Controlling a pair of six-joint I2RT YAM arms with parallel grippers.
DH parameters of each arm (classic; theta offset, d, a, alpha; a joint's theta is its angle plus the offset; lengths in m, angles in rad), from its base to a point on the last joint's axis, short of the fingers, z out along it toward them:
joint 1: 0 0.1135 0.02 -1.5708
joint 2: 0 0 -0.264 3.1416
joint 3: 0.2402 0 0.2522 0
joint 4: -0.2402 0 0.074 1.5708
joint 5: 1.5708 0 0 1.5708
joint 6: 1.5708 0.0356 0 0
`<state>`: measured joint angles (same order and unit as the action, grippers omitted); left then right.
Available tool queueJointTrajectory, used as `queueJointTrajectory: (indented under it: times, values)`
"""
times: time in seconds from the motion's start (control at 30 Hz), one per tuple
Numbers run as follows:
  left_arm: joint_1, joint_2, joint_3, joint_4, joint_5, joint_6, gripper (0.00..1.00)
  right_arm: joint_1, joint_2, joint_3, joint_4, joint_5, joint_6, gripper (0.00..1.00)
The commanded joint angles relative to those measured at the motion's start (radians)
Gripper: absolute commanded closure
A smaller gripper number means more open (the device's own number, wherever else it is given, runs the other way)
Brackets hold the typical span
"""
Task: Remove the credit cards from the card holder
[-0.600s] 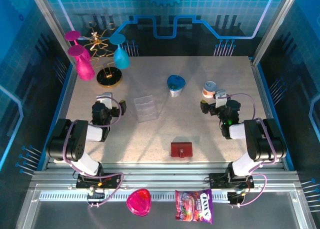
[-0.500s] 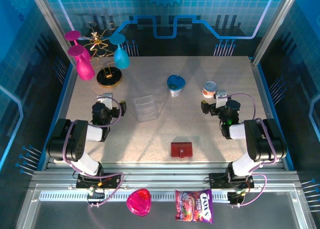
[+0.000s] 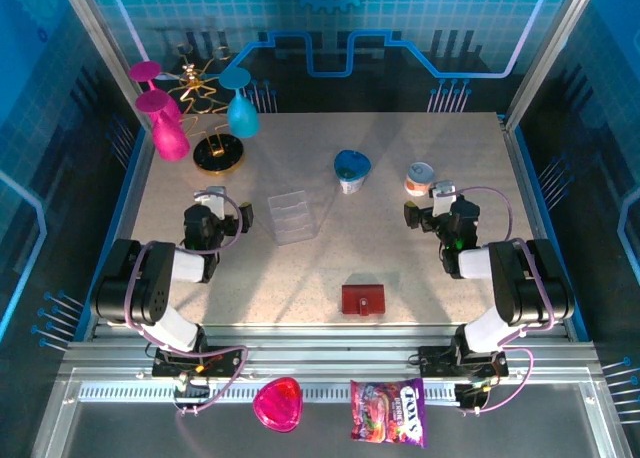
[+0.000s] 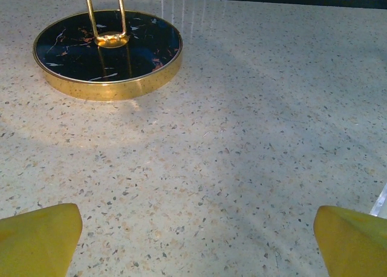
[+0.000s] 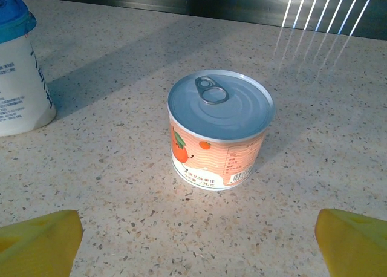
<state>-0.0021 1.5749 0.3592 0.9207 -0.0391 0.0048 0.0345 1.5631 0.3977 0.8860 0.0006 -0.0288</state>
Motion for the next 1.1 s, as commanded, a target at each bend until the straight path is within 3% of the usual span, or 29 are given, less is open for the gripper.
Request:
queueJointTrajectory:
  times: [0.0, 0.87, 1.07]
  values:
    - [0.011, -0.026, 0.027, -0.005, 0.028, -0.002, 0.01, 0.018, -0.023, 0.006, -0.006, 0.019, 0.016, 0.0]
    - [0.022, -0.026, 0.027, -0.005, 0.046, -0.009, 0.01, 0.026, -0.034, -0.003, 0.007, 0.067, 0.023, 0.0]
    - [0.022, -0.113, 0.054, -0.131, -0.004, -0.023, 0.01, 0.045, -0.13, 0.0, -0.077, 0.134, 0.021, 0.0]
